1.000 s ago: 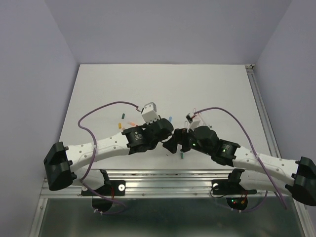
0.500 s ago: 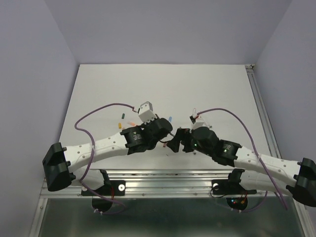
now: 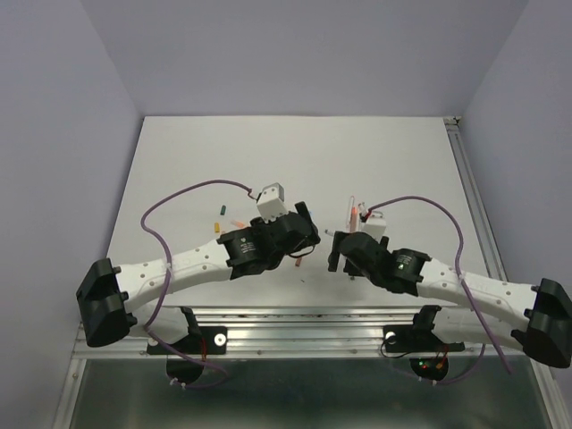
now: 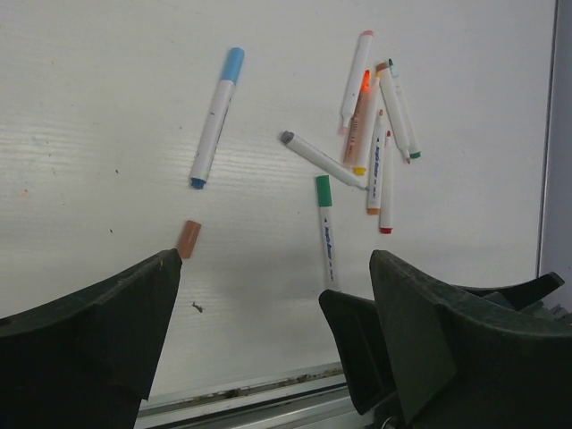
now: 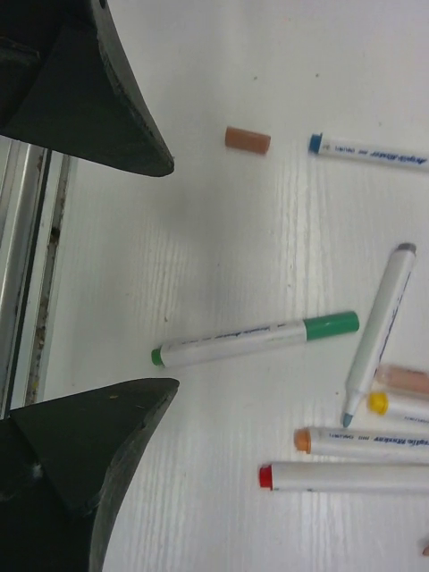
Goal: Open the pen caps
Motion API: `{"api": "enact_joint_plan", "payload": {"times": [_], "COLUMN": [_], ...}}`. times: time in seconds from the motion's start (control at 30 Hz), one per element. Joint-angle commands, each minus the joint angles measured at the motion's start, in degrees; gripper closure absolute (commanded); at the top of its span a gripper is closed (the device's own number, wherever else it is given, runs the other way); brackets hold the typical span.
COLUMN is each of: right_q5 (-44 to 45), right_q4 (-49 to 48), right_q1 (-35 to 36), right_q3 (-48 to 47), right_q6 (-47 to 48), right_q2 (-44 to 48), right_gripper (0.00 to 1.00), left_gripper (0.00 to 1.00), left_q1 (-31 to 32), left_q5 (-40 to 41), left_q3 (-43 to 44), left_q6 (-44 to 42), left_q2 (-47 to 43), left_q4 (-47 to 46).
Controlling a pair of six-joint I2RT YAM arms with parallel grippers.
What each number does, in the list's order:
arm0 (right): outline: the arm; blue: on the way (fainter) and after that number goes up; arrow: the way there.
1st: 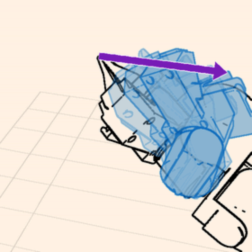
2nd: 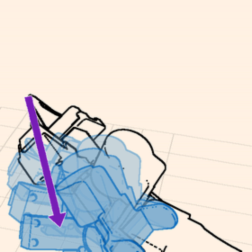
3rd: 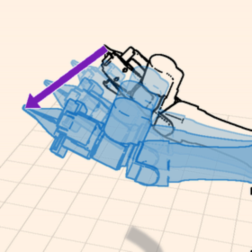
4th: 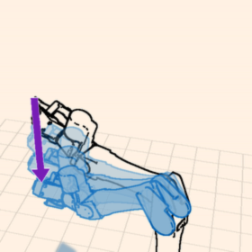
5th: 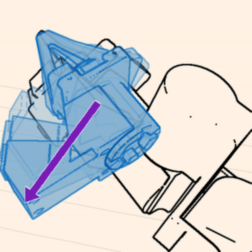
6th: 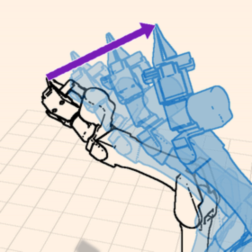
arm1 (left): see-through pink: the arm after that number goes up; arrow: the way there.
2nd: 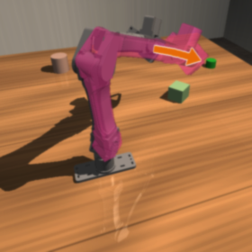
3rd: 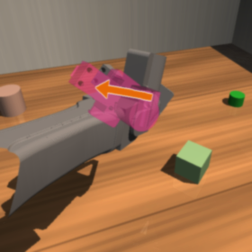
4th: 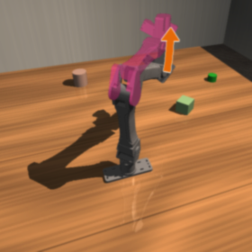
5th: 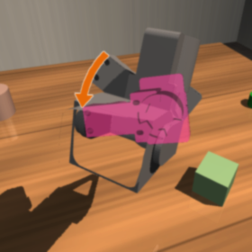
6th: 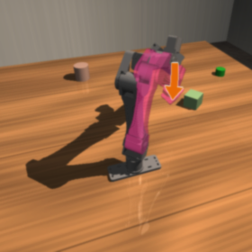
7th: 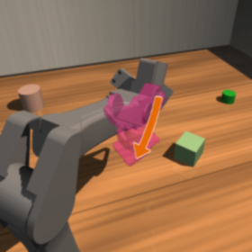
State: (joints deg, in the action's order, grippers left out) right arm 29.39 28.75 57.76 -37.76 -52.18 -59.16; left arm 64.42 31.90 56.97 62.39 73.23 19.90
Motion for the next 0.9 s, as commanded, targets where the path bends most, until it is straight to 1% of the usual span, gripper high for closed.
{"api": "enact_joint_plan", "payload": {"times": [0.0,0.1,0.17,0.2,0.3,0.33,0.47,0.6,0.63,0.7,0.73,0.77,0.8,0.83,0.87], "right_q5": [4.63,0.86,-2.92,-4.50,-9.15,-9.52,-11.19,-11.37,-11.28,-12.85,-13.73,-14.61,-16.54,-17.86,-18.74], "right_q4": [3.42,-0.08,-2.64,-5.43,-11.59,-12.05,-14.25,-13.73,-13.29,-12.32,-12.23,-12.32,-12.49,-13.19,-13.46], "right_q1": [-1.76,-5.63,-9.23,-10.20,-12.66,-12.76,-12.76,-12.76,-12.67,-12.76,-12.67,-12.67,-12.76,-12.67,-12.67], "right_q3": [-3.20,-1.80,-0.30,0.31,2.42,2.43,3.30,4.62,4.71,5.15,5.32,6.02,6.55,7.08,7.52], "right_q6": [-1.87,0.94,3.31,4.10,7.17,7.36,8.94,7.80,7.28,6.40,6.39,6.22,5.87,5.87,5.60], "right_q2": [-2.80,-6.14,-7.63,-9.29,-11.41,-12.81,-14.58,-17.83,-18.36,-19.67,-19.86,-19.86,-19.86,-19.25,-18.81], "right_gripper": [0.04,0.07,0.13,0.18,0.26,0.32,0.39,0.44,0.49,0.54,0.58,0.65,0.68,0.79,0.83], "left_gripper": [0.01,0.01,0.01,0.01,0.01,0.01,0.01,0.01,0.01,0.01,0.01,0.01,0.01,0.01,0.01], "left_q1": [-0.44,-0.70,-0.97,-0.97,-1.05,-1.05,-1.32,-1.58,-1.58,-1.67,-1.67,-1.76,-1.76,-1.93,-1.93], "left_q5": [-1.49,-2.63,-3.42,-3.77,-3.78,-3.95,-3.86,-3.51,-3.34,-3.07,-3.25,-3.60,-3.77,-3.69,-3.69], "left_q3": [-0.02,-0.02,-0.19,-0.54,-0.63,-0.63,-0.37,1.47,1.91,1.65,1.48,1.30,1.21,1.04,0.95], "left_q6": [-5.08,-7.10,-8.25,-8.42,-8.69,-8.69,-9.13,-9.31,-9.22,-8.87,-8.69,-8.43,-8.34,-8.08,-7.81], "left_q2": [-3.09,-3.62,-4.15,-4.50,-4.94,-5.20,-5.29,-4.42,-4.33,-4.41,-4.33,-4.33,-4.24,-4.24,-4.15], "left_q4": [-1.97,-2.06,-2.32,-2.41,-2.15,-1.97,-1.53,0.57,0.93,1.02,1.02,0.84,0.67,0.58,0.58]}}
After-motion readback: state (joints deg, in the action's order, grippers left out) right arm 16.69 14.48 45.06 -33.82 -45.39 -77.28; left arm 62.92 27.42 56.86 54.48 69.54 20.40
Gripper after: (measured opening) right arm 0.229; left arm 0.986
